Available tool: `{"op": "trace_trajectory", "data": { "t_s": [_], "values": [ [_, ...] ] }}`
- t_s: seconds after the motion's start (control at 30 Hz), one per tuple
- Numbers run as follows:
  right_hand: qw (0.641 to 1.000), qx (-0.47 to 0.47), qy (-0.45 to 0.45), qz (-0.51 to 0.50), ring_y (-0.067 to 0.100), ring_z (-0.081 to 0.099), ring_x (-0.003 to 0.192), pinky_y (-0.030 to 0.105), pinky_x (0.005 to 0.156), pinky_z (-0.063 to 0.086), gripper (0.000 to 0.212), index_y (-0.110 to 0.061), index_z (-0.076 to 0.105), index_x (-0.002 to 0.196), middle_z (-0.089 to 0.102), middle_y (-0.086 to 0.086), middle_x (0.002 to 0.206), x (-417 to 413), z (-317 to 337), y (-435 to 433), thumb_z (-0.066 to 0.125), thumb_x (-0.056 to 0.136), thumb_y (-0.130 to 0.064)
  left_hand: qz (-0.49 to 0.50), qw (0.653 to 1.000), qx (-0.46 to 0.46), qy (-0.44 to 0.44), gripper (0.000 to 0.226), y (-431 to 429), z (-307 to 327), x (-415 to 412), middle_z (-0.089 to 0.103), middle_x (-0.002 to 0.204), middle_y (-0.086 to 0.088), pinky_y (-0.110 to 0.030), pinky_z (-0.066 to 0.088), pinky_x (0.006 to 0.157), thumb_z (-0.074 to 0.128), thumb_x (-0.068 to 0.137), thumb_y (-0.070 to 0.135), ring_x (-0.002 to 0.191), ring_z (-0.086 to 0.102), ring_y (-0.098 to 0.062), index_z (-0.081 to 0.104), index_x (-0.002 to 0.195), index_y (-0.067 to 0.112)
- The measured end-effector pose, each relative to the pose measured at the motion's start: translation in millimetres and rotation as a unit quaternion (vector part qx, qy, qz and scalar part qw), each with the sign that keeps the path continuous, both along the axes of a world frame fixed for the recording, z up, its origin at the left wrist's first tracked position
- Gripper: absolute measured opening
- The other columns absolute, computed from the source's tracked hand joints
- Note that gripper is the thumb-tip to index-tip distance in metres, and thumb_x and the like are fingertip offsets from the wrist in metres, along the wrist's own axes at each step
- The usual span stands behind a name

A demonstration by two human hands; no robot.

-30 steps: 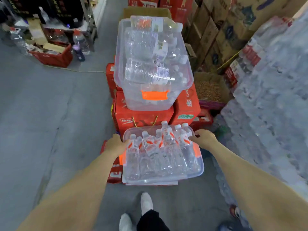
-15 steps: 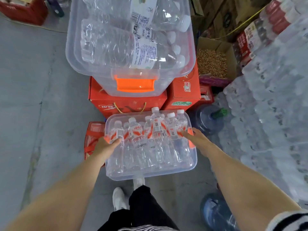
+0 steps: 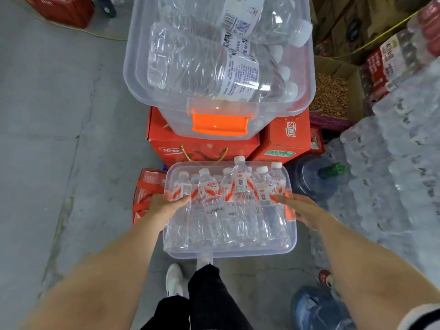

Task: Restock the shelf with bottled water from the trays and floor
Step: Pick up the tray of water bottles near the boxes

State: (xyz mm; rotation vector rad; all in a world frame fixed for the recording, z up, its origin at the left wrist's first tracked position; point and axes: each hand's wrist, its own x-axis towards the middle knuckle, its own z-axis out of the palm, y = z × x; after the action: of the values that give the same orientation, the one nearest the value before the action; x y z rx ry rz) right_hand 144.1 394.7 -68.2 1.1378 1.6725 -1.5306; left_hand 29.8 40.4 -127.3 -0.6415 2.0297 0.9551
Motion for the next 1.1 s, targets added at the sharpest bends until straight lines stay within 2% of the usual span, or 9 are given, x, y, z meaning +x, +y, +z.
{"op": "trace_trajectory", "data": {
  "t_s": [0.1,0.4,0.47,0.6,0.7,0.8,0.87,0.97,1.1],
  "values": [
    [1.000,-0.001,-0.013,-0.003,0.011,0.064,0.102,0.049,0.114,0.042,0.056,-0.024,0.069,0.113,0.072,-0.007,0.111,-2.7,4.6,-7.4,0.084,0.068,-0.053,-0.012,0.999,0.031,-0.016,0.078,-6.9,2.4,0.3,0.064,0.121,-0.006,-0.039,0.050,0.090,0.083,0.070,0.055,0.109,0.060,-0.031,0.056,0.130,0.012],
    [0.999,0.015,-0.036,0.035,0.029,0.049,0.135,0.053,0.116,0.039,0.107,-0.016,0.058,0.131,0.057,0.003,0.141,29.1,13.2,-35.3,0.096,0.045,-0.066,0.000,0.996,0.057,-0.070,0.101,-60.2,11.1,16.3,0.070,0.106,-0.013,-0.035,0.054,0.076,0.085,0.054,0.069,0.101,0.067,-0.035,0.057,0.129,0.008],
    [0.998,0.017,-0.040,0.048,0.029,0.047,0.136,0.052,0.117,0.038,0.097,-0.018,0.059,0.123,0.055,0.004,0.140,31.7,25.4,-59.4,0.097,0.045,-0.062,0.008,0.995,0.057,-0.081,0.106,-84.6,16.9,32.4,0.070,0.088,-0.014,-0.033,0.054,0.071,0.080,0.050,0.074,0.078,0.069,-0.030,0.055,0.129,0.006],
    [0.992,0.030,-0.062,0.105,0.027,0.054,0.127,0.051,0.116,0.040,0.103,-0.020,0.061,0.125,0.063,0.001,0.128,24.4,46.2,-129.4,0.096,0.041,-0.066,0.045,0.992,0.075,-0.090,0.088,-152.2,17.8,64.7,0.070,0.106,-0.027,-0.031,0.054,0.068,0.077,0.070,0.063,0.072,0.070,-0.026,0.054,0.136,0.008],
    [0.985,0.051,-0.064,0.155,0.027,0.053,0.126,0.050,0.115,0.040,0.104,-0.016,0.059,0.128,0.063,0.001,0.126,14.0,60.2,-198.4,0.094,0.044,-0.067,0.096,0.984,0.106,-0.102,0.060,-219.6,19.4,90.2,0.071,0.089,-0.020,-0.031,0.053,0.067,0.082,0.068,0.058,0.073,0.068,-0.025,0.070,0.103,0.011],
    [0.983,0.032,-0.057,0.173,0.030,0.048,0.129,0.049,0.117,0.033,0.062,-0.016,0.054,0.114,0.058,0.000,0.117,4.1,67.7,-281.9,0.087,0.072,-0.047,0.130,0.977,0.121,-0.118,0.059,-305.5,12.7,122.1,0.058,0.052,-0.004,-0.028,0.047,0.056,0.084,0.049,0.073,0.045,0.054,-0.016,0.072,0.054,0.015],
    [0.973,0.040,-0.070,0.215,0.033,0.046,0.129,0.049,0.116,0.034,0.061,-0.015,0.056,0.102,0.054,0.003,0.120,-2.1,63.1,-335.8,0.087,0.065,-0.052,0.172,0.967,0.137,-0.131,0.059,-367.6,-16.4,145.7,0.062,0.057,-0.003,-0.027,0.049,0.060,0.086,0.050,0.071,0.052,0.058,-0.016,0.077,0.068,0.015],
    [0.952,0.071,-0.077,0.287,0.032,0.047,0.125,0.050,0.116,0.037,0.083,-0.011,0.059,0.106,0.053,0.010,0.130,-9.5,54.3,-424.4,0.087,0.051,-0.065,0.250,0.942,0.175,-0.142,0.098,-458.8,-44.5,176.0,0.073,0.106,-0.008,-0.043,0.055,0.092,0.092,0.038,0.071,0.099,0.070,-0.026,0.070,0.116,0.016],
    [0.922,0.101,-0.049,0.370,0.038,0.054,0.130,0.051,0.110,0.045,0.131,-0.003,0.056,0.135,0.058,0.015,0.140,-32.7,24.1,-530.9,0.085,0.036,-0.084,0.353,0.907,0.200,-0.110,0.109,-570.3,-29.1,204.7,0.068,0.124,-0.013,-0.048,0.053,0.098,0.096,0.036,0.063,0.110,0.067,-0.032,0.062,0.125,0.009]
  ]
}}
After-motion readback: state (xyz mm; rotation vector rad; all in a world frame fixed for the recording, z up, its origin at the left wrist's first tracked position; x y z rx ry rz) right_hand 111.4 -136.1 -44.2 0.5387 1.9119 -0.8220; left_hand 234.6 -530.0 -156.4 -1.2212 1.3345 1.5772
